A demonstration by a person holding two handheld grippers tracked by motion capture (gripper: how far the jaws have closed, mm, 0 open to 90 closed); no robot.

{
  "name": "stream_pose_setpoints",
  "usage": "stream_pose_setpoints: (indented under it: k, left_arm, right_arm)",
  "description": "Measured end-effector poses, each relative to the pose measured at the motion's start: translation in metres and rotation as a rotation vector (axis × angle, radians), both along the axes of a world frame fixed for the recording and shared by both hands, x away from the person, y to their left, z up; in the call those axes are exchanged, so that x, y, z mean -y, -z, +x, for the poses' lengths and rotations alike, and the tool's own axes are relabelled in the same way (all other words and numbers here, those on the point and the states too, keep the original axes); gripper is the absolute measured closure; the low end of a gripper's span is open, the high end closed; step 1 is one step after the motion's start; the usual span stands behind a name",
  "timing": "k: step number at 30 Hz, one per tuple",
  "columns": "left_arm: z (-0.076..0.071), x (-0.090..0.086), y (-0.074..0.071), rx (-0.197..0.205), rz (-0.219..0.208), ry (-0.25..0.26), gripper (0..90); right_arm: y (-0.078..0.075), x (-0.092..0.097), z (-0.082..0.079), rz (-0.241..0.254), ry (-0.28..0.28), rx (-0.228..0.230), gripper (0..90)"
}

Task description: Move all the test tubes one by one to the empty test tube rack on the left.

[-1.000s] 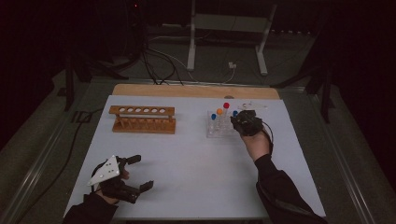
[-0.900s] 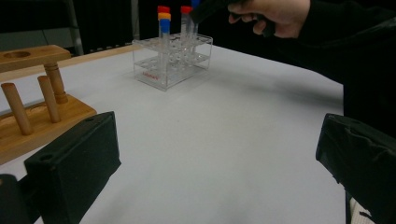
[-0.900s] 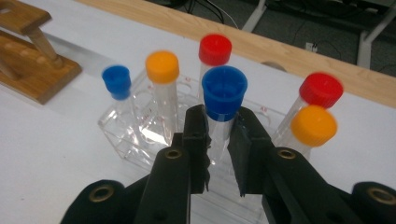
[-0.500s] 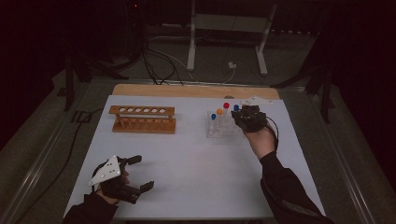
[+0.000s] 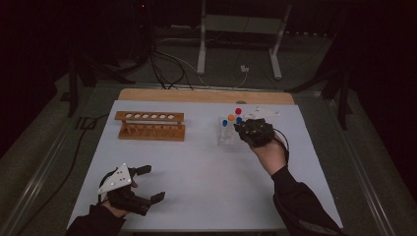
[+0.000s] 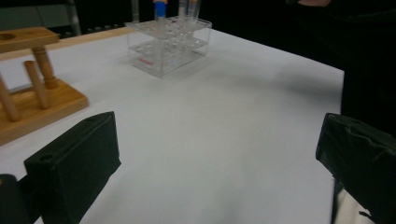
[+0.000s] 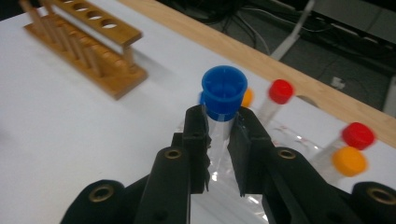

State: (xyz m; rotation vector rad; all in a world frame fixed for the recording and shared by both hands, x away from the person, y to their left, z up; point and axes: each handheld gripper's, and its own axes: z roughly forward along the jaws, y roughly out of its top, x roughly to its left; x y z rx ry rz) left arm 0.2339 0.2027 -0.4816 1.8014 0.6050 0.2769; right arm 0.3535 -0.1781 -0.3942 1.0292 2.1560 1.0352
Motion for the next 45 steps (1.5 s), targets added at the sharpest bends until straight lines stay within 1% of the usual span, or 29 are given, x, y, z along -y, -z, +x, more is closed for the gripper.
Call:
stream_pose_setpoints:
  k: [1,2,4,5,6,8,9,10,13,14,15,16,17,20,22,24,26,27,29,30,31,33,35,36,38,40,42,43,45]
  left_arm:
    - [0.000,0.001,-0.002,-0.005,0.001,0.004,0.4]
    - [0.000,0.003,-0.005,-0.009,-0.005,0.025,0.4]
    - [0.000,0.004,-0.007,-0.005,-0.005,0.025,0.4]
    - [0.001,0.006,-0.012,-0.006,-0.002,0.043,0.4]
    - [0.001,0.006,-0.012,-0.006,-0.002,0.043,0.4]
    - [0.002,0.009,-0.015,-0.003,0.011,0.053,0.4]
    - [0.003,0.010,-0.017,-0.003,0.021,0.058,0.4]
    - [0.004,0.011,-0.018,0.000,0.032,0.059,0.4]
    - [0.008,0.015,-0.022,-0.009,0.039,0.074,0.4]
    - [0.010,0.015,-0.023,-0.014,0.038,0.084,0.4]
    - [0.012,0.017,-0.024,-0.014,0.037,0.086,0.5]
    - [0.014,0.019,-0.027,-0.016,0.032,0.095,0.5]
    - [0.014,0.019,-0.027,-0.016,0.032,0.095,0.5]
    - [0.018,0.024,-0.031,-0.013,0.028,0.104,0.5]
    - [0.022,0.028,-0.035,-0.019,0.019,0.122,0.5]
    - [0.025,0.032,-0.039,-0.017,0.014,0.138,0.4]
    - [0.027,0.037,-0.042,-0.015,0.008,0.156,0.5]
    - [0.030,0.042,-0.046,-0.013,0.002,0.175,0.5]
    - [0.031,0.045,-0.047,-0.012,-0.003,0.181,0.5]
    - [0.033,0.047,-0.048,-0.013,-0.008,0.191,1.3]
    - [0.036,0.051,-0.051,-0.012,-0.025,0.205,2.2]
    - [0.037,0.054,-0.052,-0.011,-0.029,0.211,2.4]
    - [0.040,0.059,-0.054,-0.003,-0.026,0.223,4.8]
    - [0.043,0.064,-0.056,0.001,-0.027,0.230,5.1]
    - [0.044,0.067,-0.057,0.003,-0.022,0.234,5.3]
    - [0.047,0.072,-0.058,0.009,-0.018,0.235,9.0]
    - [0.050,0.077,-0.058,0.014,-0.013,0.235,14.9]
    - [0.054,0.081,-0.058,0.015,-0.004,0.229,16.7]
    - [0.056,0.083,-0.057,0.015,-0.001,0.225,18.0]
  right_arm:
    - [0.001,-0.002,-0.002,-0.003,-0.008,-0.001,77.0]
    - [0.002,-0.004,-0.003,-0.004,-0.019,-0.003,77.0]
    - [0.003,-0.006,-0.005,-0.007,-0.029,-0.005,77.0]
    - [0.005,-0.010,-0.009,-0.014,-0.052,-0.010,77.0]
    - [0.006,-0.012,-0.011,-0.016,-0.064,-0.016,77.0]
    - [0.007,-0.015,-0.014,-0.024,-0.074,-0.015,77.0]
    - [0.010,-0.019,-0.018,-0.023,-0.099,-0.026,77.0]
    - [0.010,-0.019,-0.018,-0.023,-0.099,-0.026,77.0]
    - [0.015,-0.026,-0.027,-0.025,-0.136,-0.036,77.0]
    - [0.015,-0.026,-0.027,-0.025,-0.136,-0.036,77.0]
    - [0.017,-0.028,-0.031,-0.017,-0.153,-0.044,77.0]
    - [0.018,-0.029,-0.033,-0.014,-0.158,-0.048,77.0]
    - [0.020,-0.030,-0.035,-0.021,-0.165,-0.044,77.0]
    - [0.022,-0.031,-0.039,-0.017,-0.180,-0.049,77.0]
    - [0.024,-0.032,-0.043,-0.017,-0.192,-0.052,77.0]
    - [0.027,-0.034,-0.046,-0.014,-0.205,-0.062,77.0]
    - [0.030,-0.036,-0.049,-0.022,-0.219,-0.063,77.0]
    - [0.033,-0.039,-0.052,-0.023,-0.230,-0.074,77.0]
    - [0.034,-0.040,-0.053,-0.024,-0.236,-0.075,77.0]
    - [0.037,-0.043,-0.055,-0.024,-0.249,-0.082,77.0]
    - [0.038,-0.044,-0.056,-0.027,-0.256,-0.084,77.0]
    - [0.040,-0.047,-0.058,-0.027,-0.270,-0.090,77.0]
    - [0.041,-0.050,-0.060,-0.028,-0.283,-0.092,77.0]
    - [0.042,-0.052,-0.061,-0.027,-0.291,-0.094,77.0]
    - [0.042,-0.053,-0.062,-0.028,-0.296,-0.094,77.0]
    - [0.043,-0.056,-0.064,-0.027,-0.311,-0.096,77.0]
    - [0.043,-0.058,-0.065,-0.027,-0.319,-0.099,77.1]
    - [0.043,-0.059,-0.066,-0.027,-0.322,-0.097,77.0]
    - [0.043,-0.060,-0.067,-0.025,-0.329,-0.098,77.0]
